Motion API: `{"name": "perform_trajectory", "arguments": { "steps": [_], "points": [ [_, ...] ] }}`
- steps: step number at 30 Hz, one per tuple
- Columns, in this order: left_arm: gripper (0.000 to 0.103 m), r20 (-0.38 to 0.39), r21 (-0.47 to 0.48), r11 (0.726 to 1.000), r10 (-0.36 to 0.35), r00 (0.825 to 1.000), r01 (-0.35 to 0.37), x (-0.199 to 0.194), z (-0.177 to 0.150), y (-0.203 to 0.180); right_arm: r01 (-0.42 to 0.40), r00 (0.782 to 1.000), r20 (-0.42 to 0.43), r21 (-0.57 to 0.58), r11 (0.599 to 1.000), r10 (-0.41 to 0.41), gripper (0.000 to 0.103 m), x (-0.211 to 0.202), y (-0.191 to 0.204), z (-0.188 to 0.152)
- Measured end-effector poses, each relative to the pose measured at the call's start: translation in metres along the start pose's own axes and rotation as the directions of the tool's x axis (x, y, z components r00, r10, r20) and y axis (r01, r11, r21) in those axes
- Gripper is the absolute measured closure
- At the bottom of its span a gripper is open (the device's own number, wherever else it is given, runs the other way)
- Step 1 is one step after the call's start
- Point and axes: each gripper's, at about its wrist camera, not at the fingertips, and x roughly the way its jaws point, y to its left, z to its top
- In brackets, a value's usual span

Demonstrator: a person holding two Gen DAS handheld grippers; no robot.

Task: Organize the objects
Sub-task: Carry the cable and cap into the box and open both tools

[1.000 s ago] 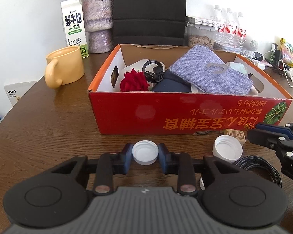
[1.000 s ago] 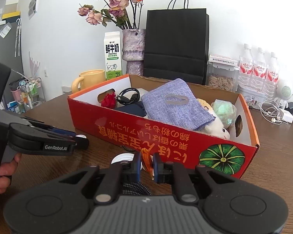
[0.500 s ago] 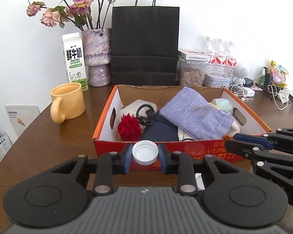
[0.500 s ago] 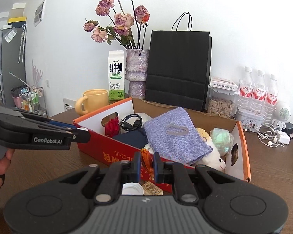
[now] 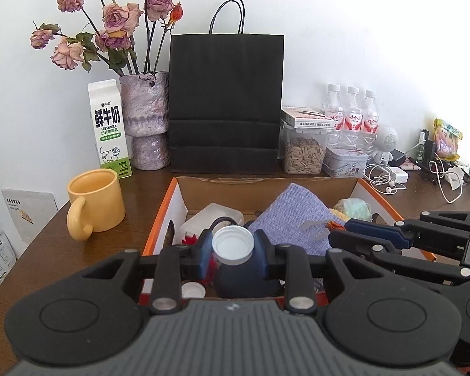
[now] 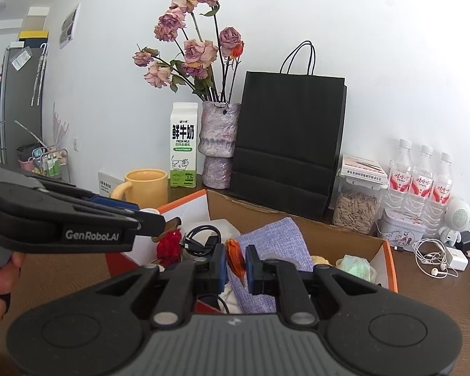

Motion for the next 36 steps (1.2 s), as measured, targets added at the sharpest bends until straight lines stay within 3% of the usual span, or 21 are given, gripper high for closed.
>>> {"name": "perform_trajectory", "arguments": {
  "steps": [10, 22, 23, 25, 27, 28, 29, 30, 31, 32, 36],
  "points": [
    [0.074, 0.007, -0.013, 1.0, -0.006, 1.0, 0.006, 0.046, 0.014, -0.001, -0.008, 1.0, 0.023, 0.019, 1.0, 0.007, 0.091, 0.035, -0.02, 0.011],
    [0.073, -0.03, -0.017, 1.0, -0.018, 0.999, 0.018, 0.082, 0.017, 0.009, -0.009, 0.999, -0.031, 0.055, 0.998, 0.011, 0.091, 0.063, -0.043, 0.001],
    [0.072, -0.034, -0.015, 1.0, -0.018, 0.999, 0.018, 0.083, 0.016, 0.009, -0.005, 0.999, -0.037, 0.056, 0.998, 0.007, 0.091, 0.064, -0.044, 0.001],
    [0.058, -0.038, -0.012, 1.0, -0.019, 0.999, 0.018, 0.083, 0.015, 0.009, 0.004, 0.999, -0.053, 0.055, 0.998, -0.001, 0.09, 0.065, -0.045, 0.0],
    [0.036, -0.03, -0.01, 1.0, -0.018, 0.999, 0.018, 0.081, 0.015, 0.01, 0.011, 0.998, -0.06, 0.046, 0.999, -0.008, 0.077, 0.064, -0.046, -0.002],
    [0.027, -0.027, -0.009, 1.0, -0.013, 1.0, 0.013, 0.081, 0.015, 0.01, 0.015, 0.998, -0.058, 0.043, 0.999, -0.013, 0.059, 0.063, -0.046, -0.002],
    [0.009, -0.022, -0.008, 1.0, -0.009, 1.0, 0.009, 0.08, 0.015, 0.01, 0.022, 0.998, -0.055, 0.044, 0.999, -0.019, 0.037, 0.062, -0.047, -0.002],
    [0.0, -0.013, -0.005, 1.0, -0.003, 1.0, 0.003, 0.079, 0.015, 0.01, 0.03, 0.998, -0.051, 0.046, 0.998, -0.027, 0.027, 0.061, -0.047, -0.003],
    [0.0, -0.004, -0.006, 1.0, -0.001, 1.0, 0.001, 0.078, 0.015, 0.01, 0.037, 0.998, -0.045, 0.046, 0.998, -0.035, 0.016, 0.06, -0.048, -0.003],
    [0.0, -0.003, -0.008, 1.0, -0.004, 1.0, 0.004, 0.078, 0.015, 0.01, 0.037, 0.998, -0.045, 0.043, 0.998, -0.035, 0.01, 0.06, -0.048, -0.003],
    [0.0, -0.031, -0.027, 1.0, -0.003, 1.0, 0.002, 0.08, 0.015, 0.012, 0.039, 0.998, -0.057, 0.049, 0.998, -0.036, 0.001, 0.061, -0.049, -0.004]
  ]
}}
